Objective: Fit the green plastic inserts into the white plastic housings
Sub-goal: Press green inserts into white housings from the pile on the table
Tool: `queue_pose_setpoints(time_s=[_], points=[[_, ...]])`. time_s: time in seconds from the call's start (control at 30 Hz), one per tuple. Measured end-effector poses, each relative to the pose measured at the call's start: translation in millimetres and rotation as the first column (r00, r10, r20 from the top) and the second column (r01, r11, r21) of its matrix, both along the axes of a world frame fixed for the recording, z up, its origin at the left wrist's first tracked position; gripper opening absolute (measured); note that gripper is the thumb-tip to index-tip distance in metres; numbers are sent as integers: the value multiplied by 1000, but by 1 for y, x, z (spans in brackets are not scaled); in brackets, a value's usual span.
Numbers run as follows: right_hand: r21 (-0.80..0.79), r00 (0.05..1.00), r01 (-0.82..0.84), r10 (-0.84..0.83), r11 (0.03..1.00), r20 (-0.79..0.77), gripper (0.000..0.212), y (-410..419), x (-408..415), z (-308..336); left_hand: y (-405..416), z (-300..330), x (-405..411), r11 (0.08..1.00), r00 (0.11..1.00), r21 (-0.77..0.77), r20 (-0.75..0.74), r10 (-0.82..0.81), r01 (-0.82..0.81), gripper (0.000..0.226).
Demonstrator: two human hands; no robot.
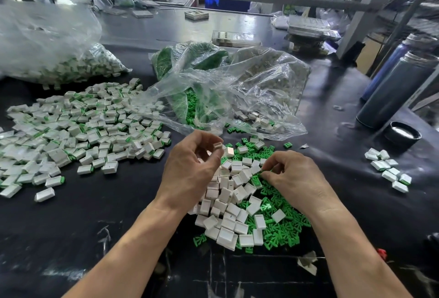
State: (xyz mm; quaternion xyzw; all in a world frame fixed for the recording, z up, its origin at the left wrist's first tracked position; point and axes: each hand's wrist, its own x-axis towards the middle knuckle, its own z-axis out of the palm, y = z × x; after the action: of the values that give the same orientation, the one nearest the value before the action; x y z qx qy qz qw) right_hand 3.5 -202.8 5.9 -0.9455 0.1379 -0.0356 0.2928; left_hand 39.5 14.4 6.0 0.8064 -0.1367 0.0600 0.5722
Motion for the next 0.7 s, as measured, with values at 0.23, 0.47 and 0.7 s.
queue_pose_setpoints(time_s=[0.23,0.47,0.7], points=[[106,997,-23,14,994,80,13,-1,-3,2,-2,-1,-2,999,999,-34,-21,-34,33,11],[598,965,-146,-20,788,262,7,12,-3,10,-6,-1,-5,990,992,-90,-47,-117,112,11],[715,927,-308,29,627,374,21,32,-3,3,-12,-1,-10,961,976,-201,-61,-208,192,14]])
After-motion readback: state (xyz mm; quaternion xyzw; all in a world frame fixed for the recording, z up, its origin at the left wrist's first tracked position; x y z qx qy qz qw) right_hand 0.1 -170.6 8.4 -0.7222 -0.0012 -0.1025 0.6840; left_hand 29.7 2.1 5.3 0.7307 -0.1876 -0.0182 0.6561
